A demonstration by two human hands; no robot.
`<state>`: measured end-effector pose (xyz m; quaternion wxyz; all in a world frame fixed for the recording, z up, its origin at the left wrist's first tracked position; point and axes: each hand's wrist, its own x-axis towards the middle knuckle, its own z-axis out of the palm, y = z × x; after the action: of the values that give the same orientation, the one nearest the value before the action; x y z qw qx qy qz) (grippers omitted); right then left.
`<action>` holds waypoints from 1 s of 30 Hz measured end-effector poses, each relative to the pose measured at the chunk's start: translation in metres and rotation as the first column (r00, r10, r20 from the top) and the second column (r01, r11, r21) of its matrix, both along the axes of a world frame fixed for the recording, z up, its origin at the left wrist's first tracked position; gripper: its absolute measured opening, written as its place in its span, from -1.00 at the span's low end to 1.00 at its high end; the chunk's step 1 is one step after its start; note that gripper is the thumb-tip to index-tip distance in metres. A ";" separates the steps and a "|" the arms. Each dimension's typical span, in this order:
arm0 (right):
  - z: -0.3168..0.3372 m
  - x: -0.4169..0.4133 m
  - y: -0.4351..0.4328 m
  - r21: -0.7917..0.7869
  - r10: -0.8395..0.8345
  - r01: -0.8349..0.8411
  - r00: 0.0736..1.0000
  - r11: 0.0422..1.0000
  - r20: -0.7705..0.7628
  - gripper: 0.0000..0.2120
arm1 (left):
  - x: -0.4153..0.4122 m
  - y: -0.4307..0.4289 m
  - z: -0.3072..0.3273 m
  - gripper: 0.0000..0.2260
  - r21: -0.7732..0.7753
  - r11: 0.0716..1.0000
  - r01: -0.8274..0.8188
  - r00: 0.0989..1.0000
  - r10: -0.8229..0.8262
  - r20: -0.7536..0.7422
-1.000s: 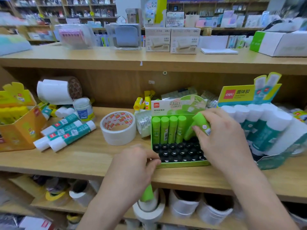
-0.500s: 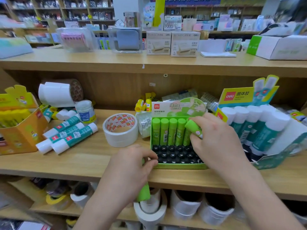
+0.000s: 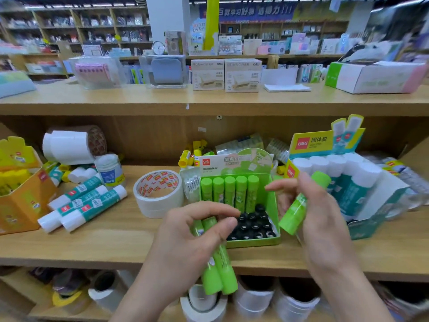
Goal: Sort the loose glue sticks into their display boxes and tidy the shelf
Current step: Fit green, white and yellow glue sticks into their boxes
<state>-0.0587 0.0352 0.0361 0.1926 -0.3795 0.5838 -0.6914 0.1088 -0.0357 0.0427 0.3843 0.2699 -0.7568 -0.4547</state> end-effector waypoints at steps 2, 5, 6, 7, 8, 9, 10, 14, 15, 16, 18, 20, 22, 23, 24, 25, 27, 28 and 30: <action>0.003 0.001 0.003 0.007 0.092 -0.094 0.986 0.996 0.143 -0.52 | -0.007 0.005 0.001 -0.87 0.055 0.993 0.101 0.995 -0.100 -0.021; 0.002 0.004 0.005 -0.067 0.225 -0.215 0.935 0.974 0.274 -0.61 | -0.018 0.011 -0.002 -0.84 0.110 0.969 0.221 0.975 -0.218 -0.038; 0.001 0.004 0.005 -0.082 0.251 -0.237 0.933 0.968 0.259 -0.63 | -0.021 0.012 -0.003 -0.83 0.117 0.964 0.241 0.971 -0.237 -0.043; 0.000 0.003 0.005 -0.106 0.278 -0.260 0.930 0.960 0.239 -0.63 | -0.023 0.013 -0.004 -0.81 0.115 0.962 0.248 0.969 -0.244 -0.046; 0.000 0.002 0.005 -0.127 0.311 -0.289 0.925 0.949 0.217 -0.63 | -0.025 0.014 -0.005 -0.80 0.111 0.964 0.242 0.970 -0.238 -0.047; 0.000 0.001 0.005 -0.146 0.341 -0.316 0.918 0.937 0.203 -0.63 | -0.027 0.014 -0.006 -0.81 0.115 0.967 0.228 0.973 -0.224 -0.053; 0.000 -0.001 0.005 -0.161 0.370 -0.342 0.907 0.926 0.201 -0.62 | -0.028 0.014 -0.006 -0.83 0.135 0.968 0.214 0.976 -0.206 -0.066; -0.002 -0.006 0.004 -0.180 0.412 -0.380 0.888 0.907 0.202 -0.61 | -0.030 0.014 -0.004 -0.82 0.200 0.956 0.216 0.974 -0.198 -0.108; -0.002 -0.006 0.005 -0.167 0.401 -0.373 0.897 0.913 0.189 -0.60 | -0.030 0.014 -0.004 -0.82 0.213 0.952 0.219 0.973 -0.198 -0.115; -0.002 -0.007 0.006 -0.140 0.375 -0.355 0.913 0.924 0.162 -0.59 | -0.031 0.014 -0.005 -0.82 0.224 0.951 0.214 0.974 -0.191 -0.120; 0.001 -0.008 0.008 -0.091 0.290 -0.282 0.953 0.955 0.090 -0.63 | -0.032 0.013 -0.007 -0.79 0.206 0.963 0.174 0.982 -0.154 -0.109; 0.006 -0.011 0.009 -0.111 0.187 -0.180 0.980 0.977 0.062 -0.65 | -0.033 0.014 -0.007 -0.79 0.166 0.977 0.130 0.989 -0.115 -0.094; 0.011 -0.015 0.011 -0.162 0.113 -0.104 0.992 0.981 0.049 -0.66 | -0.035 0.015 -0.006 -0.85 0.156 0.983 0.093 0.993 -0.080 -0.087; 0.014 -0.016 0.012 -0.171 0.097 -0.090 0.995 0.981 0.030 -0.68 | -0.035 0.015 -0.006 -0.87 0.163 0.984 0.076 0.995 -0.064 -0.083; 0.015 -0.017 0.013 -0.167 0.091 -0.089 0.996 0.982 0.006 -0.71 | -0.036 0.014 -0.007 -0.90 0.168 0.984 0.060 0.996 -0.048 -0.078; 0.015 -0.019 0.013 -0.158 0.091 -0.093 0.996 0.983 -0.020 -0.73 | -0.037 0.013 -0.008 -0.92 0.173 0.984 0.045 0.997 -0.032 -0.074; 0.014 -0.022 0.013 -0.147 0.054 -0.065 0.995 0.987 -0.078 -0.78 | -0.038 0.010 -0.011 -0.94 0.164 0.986 0.010 0.999 -0.002 -0.046; 0.014 -0.025 0.013 -0.144 0.000 -0.022 0.989 0.989 -0.149 -0.79 | -0.037 0.009 -0.013 -0.89 0.136 0.991 -0.020 1.000 0.022 -0.017; 0.017 -0.031 0.012 -0.128 -0.136 0.092 0.910 0.987 -0.392 -0.75 | -0.036 0.004 -0.016 -0.83 0.024 0.995 -0.093 0.995 0.092 0.047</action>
<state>-0.0896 0.0476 0.0532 0.0082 -0.4876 0.5942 -0.6397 0.0731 -0.0321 0.0263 0.3840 0.3199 -0.7460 -0.4401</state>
